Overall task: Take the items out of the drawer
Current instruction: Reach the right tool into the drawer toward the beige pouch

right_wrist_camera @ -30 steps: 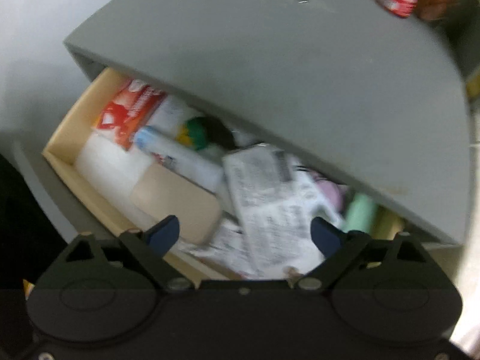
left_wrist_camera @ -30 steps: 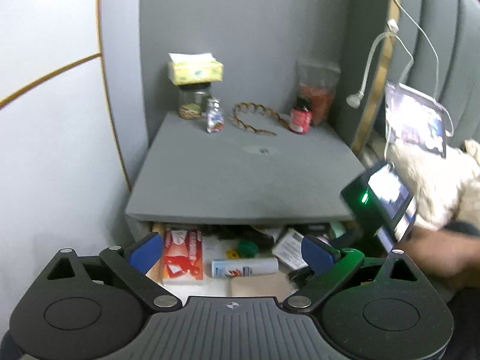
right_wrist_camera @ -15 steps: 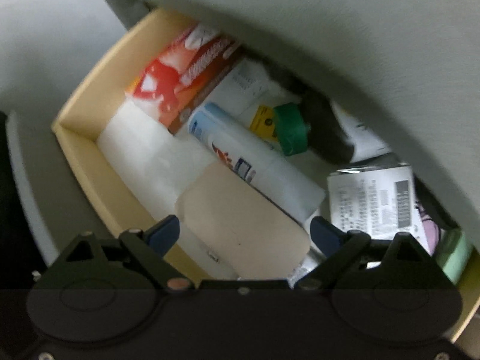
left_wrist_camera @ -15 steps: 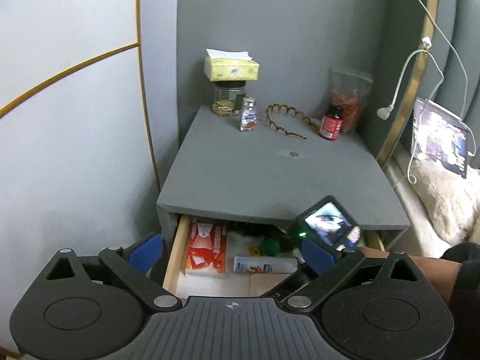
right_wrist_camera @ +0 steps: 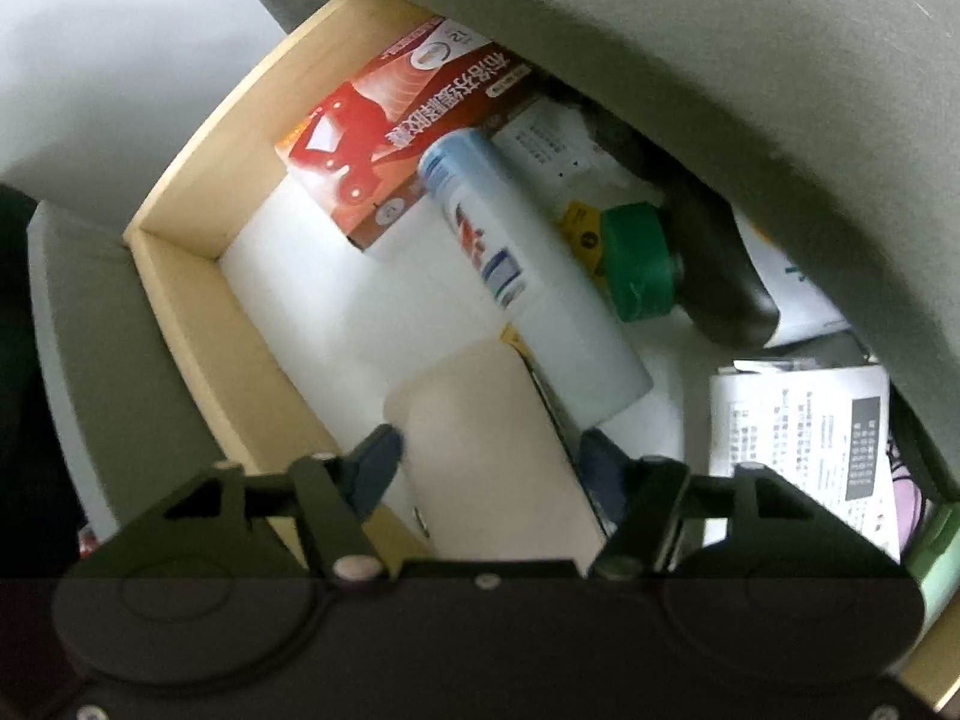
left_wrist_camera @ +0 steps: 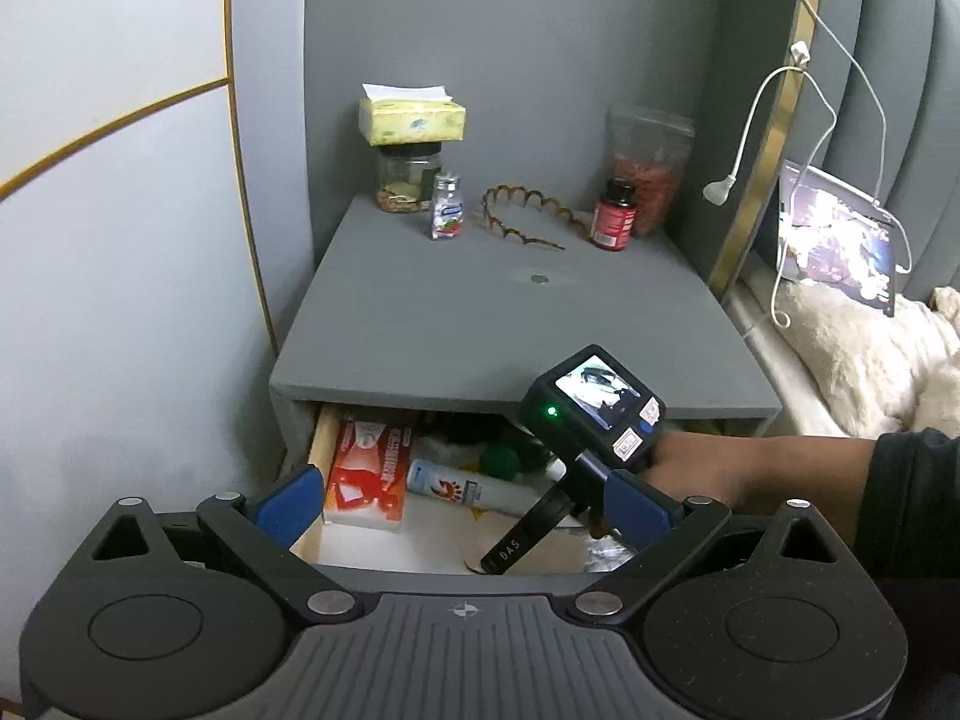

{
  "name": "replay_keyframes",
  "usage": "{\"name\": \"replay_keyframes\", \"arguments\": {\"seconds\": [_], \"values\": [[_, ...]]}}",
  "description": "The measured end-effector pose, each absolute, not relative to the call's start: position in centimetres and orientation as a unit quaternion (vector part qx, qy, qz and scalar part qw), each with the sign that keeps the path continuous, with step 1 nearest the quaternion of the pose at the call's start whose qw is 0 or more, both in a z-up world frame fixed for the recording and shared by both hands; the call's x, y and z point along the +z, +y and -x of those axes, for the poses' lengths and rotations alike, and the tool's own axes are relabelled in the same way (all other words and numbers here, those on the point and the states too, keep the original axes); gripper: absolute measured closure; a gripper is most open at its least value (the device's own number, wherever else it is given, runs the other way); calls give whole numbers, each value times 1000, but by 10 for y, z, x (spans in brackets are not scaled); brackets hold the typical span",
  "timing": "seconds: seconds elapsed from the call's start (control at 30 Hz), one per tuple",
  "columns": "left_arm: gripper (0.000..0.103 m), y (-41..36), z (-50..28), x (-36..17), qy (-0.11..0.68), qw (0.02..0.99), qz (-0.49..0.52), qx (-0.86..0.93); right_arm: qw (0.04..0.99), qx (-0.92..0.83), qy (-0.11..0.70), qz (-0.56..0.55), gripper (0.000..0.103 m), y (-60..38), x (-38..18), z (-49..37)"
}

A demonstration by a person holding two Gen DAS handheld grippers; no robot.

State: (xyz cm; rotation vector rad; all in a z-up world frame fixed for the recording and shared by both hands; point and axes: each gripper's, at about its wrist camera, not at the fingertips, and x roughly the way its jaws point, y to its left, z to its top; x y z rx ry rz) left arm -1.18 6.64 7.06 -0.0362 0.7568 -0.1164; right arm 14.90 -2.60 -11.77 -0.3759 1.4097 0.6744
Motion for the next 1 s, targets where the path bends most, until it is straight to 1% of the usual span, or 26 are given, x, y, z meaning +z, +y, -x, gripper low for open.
{"name": "replay_keyframes", "arguments": {"seconds": [0.07,0.13,0.17,0.2,0.3,0.33,0.4,0.47,0.53,0.6,0.67,0.73,0.8,0.9,1.0], "values": [[5,66,11,69,370,927,12,-53,694,306,628,175,58,-29,-111,-147],[5,66,11,69,370,928,10,-52,695,311,622,183,62,-31,-103,-144],[5,67,11,70,369,928,11,-52,695,314,619,186,63,-33,-100,-142],[5,66,10,70,368,928,12,-52,693,315,620,187,62,-34,-99,-141],[5,63,10,68,368,928,4,-54,684,319,628,189,56,-37,-99,-141],[5,62,9,67,369,928,1,-54,681,320,631,190,52,-38,-100,-141],[5,61,9,65,372,926,-2,-56,674,330,630,197,49,-40,-102,-137],[5,59,8,65,371,927,-2,-56,671,336,628,206,43,-41,-102,-133],[5,58,7,64,370,927,-3,-56,666,344,625,218,42,-42,-101,-128],[5,57,6,63,372,926,-7,-58,665,348,621,228,45,-43,-95,-125],[5,56,6,62,372,926,-12,-59,664,353,615,236,54,-44,-89,-122],[5,57,5,63,369,927,-9,-59,672,367,603,225,73,-51,-67,-119],[5,59,4,63,369,927,-1,-62,672,381,597,216,80,-55,-50,-119],[5,57,3,63,368,928,-3,-66,651,406,597,234,81,-53,-30,-119],[5,56,5,62,366,928,-9,-68,642,404,598,258,79,-46,-29,-119]]}}
